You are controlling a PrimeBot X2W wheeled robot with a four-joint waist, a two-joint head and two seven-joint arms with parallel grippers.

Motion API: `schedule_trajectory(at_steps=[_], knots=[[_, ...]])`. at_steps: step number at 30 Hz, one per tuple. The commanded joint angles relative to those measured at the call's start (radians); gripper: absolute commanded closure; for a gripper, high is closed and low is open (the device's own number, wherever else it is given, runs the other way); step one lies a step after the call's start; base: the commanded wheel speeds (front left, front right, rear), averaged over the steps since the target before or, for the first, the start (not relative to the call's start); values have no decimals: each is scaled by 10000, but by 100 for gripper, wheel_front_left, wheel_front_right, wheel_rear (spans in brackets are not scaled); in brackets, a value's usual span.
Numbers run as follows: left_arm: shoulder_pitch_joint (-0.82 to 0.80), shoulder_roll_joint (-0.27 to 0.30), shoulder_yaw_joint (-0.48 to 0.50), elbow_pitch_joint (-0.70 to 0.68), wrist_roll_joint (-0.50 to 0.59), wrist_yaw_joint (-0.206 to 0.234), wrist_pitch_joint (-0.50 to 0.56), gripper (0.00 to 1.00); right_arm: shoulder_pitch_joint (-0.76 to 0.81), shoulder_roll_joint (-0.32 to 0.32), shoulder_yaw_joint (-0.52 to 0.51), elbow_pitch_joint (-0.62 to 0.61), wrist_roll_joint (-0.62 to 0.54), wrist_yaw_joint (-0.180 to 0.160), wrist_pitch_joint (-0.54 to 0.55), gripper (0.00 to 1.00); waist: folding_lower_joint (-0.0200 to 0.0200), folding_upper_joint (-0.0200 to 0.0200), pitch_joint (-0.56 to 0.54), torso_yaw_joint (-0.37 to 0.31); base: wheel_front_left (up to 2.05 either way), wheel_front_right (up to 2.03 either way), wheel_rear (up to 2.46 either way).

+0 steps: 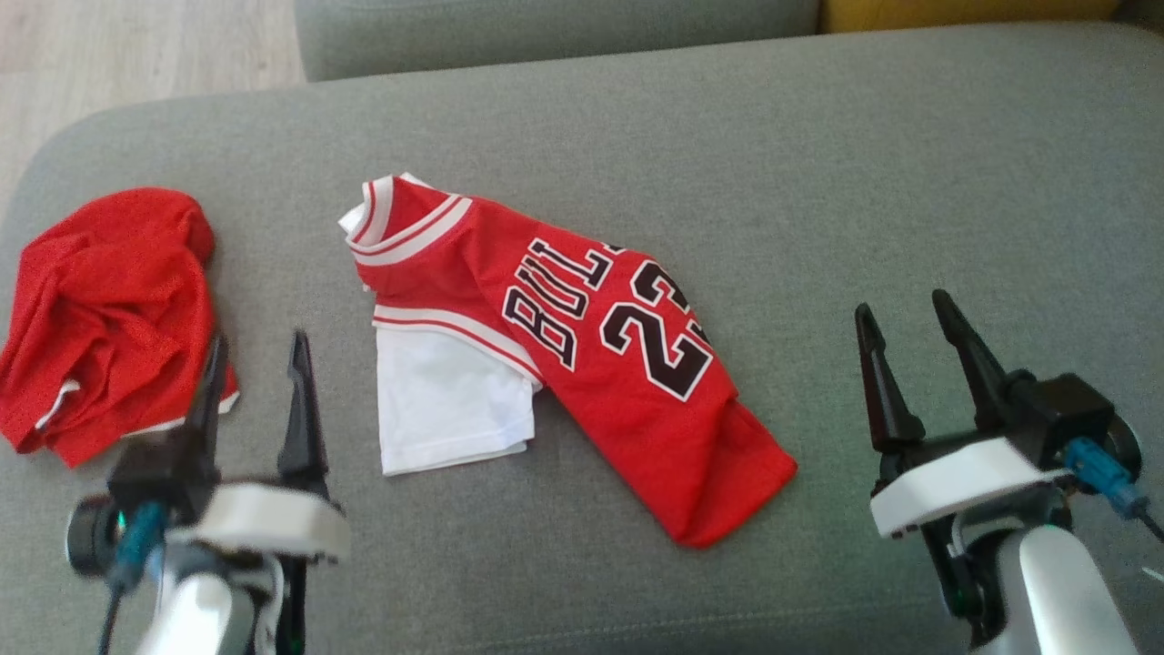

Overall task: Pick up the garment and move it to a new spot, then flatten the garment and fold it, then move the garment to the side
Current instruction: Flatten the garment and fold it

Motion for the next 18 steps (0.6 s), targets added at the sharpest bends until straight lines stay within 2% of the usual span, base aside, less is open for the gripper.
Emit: schedule_trajectory(at_steps=[1, 8, 18], knots=[[-225, 299, 478, -452, 100, 97, -76, 0, 6, -41, 254, -402, -70, -7, 59, 0, 0, 0, -95, 34, 0, 0, 0], [816, 222, 330, -1213, 289, 393, -77, 0, 344, -41, 303, -453, 49, -7, 159, 0, 0, 0, -308, 74, 0, 0, 0], [888, 296, 265, -1455, 328, 458, -55, 0, 328, -41, 344, -510, 123, -7, 202, 0, 0, 0, -307, 6, 0, 0, 0]])
